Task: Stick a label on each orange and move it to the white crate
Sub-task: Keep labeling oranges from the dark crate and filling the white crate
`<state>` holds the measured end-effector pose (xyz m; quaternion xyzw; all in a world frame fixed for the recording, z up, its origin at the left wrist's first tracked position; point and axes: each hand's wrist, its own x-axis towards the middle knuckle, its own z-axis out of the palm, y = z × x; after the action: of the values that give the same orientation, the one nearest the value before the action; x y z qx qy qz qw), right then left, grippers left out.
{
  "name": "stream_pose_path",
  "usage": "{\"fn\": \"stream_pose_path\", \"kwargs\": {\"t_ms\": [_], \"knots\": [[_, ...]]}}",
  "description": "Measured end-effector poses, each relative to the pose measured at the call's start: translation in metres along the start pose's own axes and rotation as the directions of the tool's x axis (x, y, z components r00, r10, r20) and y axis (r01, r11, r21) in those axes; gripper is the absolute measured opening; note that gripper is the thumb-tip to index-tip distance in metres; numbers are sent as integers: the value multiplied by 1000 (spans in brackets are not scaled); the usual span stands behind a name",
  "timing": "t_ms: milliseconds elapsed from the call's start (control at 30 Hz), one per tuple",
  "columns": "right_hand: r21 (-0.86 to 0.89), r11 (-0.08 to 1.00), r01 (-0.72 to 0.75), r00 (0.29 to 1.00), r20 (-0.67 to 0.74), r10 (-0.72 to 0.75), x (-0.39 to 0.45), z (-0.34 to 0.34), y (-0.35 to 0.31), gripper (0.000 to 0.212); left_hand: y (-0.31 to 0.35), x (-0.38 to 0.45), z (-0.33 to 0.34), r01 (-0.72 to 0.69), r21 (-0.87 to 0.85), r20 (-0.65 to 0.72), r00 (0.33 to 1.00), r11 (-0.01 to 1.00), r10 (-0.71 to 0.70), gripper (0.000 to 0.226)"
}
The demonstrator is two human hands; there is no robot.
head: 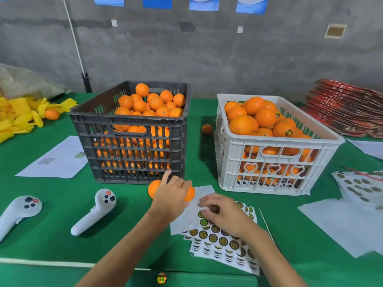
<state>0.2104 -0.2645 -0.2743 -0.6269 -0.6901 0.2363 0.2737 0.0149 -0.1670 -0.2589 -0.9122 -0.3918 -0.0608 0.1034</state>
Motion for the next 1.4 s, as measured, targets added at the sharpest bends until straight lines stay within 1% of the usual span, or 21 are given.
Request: {"fn": "stream_pose_path", "kwargs": {"t_ms": [33,67,100,133,167,200,233,267,333,400,467,567,667,733,800,900,967,1100,1200,1300,1400], "knots": [[14,1000,-7,1000,21,7,-4,1,3,29,7,-1,1,21,-69,-47,999,997,-24,64],[26,1000,-11,999,32,10,-7,3,5,37,14,-2,3,46,-200,-94,993,979,-66,65],[18,1000,-11,1000,29,10,-9,5,7,43,22,-4,5,72,-390,-126,983,918,-131,64],[6,1000,0,1000,19,0,-10,7,8,48,30,-5,6,97,-599,-116,972,795,-206,64],[-12,1000,14,1000,5,-14,-12,8,10,50,37,-7,8,130,-768,-58,961,627,-270,64],[-28,999,31,999,-10,-32,-12,10,11,51,43,-8,10,163,-878,17,950,450,-312,63],[-41,998,48,999,-23,-49,-12,10,12,51,48,-9,13,190,-936,80,935,297,-345,60],[-50,997,61,997,-35,-62,-12,11,13,49,51,-10,16,210,-960,127,916,186,-381,56],[-75,995,72,996,-53,-77,-12,13,14,41,53,-12,20,249,-967,198,872,57,-448,47],[-108,992,69,993,-85,-78,-11,14,12,33,51,-11,23,270,-963,246,850,-15,-467,41],[-118,992,48,992,-108,-61,-10,15,10,28,50,-12,26,273,-962,253,852,-24,-457,40],[-101,994,33,990,-135,-47,-10,18,9,20,52,-14,29,249,-968,219,880,17,-421,42],[152,988,-41,989,-131,61,-9,15,8,7,53,-15,32,254,-965,210,897,63,-390,49],[296,950,-103,980,-133,148,-6,10,4,12,53,-15,33,257,-963,208,903,85,-375,53],[346,930,-122,946,-242,214,1,4,-2,15,53,-16,32,250,-966,206,901,70,-381,55],[258,963,-76,831,-517,204,14,-2,-14,12,55,-16,28,217,-976,191,890,15,-415,54],[163,986,-32,810,-574,121,21,-1,-22,12,58,-14,22,168,-986,160,894,-19,-419,52],[102,989,110,809,-588,-30,24,-8,-33,15,57,-5,2,56,-997,74,905,-54,-418,41],[56,977,207,859,-488,-154,20,-30,-41,29,48,7,-23,-14,-998,16,908,-68,-419,37],[-166,972,166,895,-388,-219,17,-48,-50,52,37,24,-52,-44,-998,-26,920,-39,-390,32],[-289,952,102,858,-459,-231,23,-66,-68,77,33,46,-85,-79,-996,-91,934,49,-346,28]]}}
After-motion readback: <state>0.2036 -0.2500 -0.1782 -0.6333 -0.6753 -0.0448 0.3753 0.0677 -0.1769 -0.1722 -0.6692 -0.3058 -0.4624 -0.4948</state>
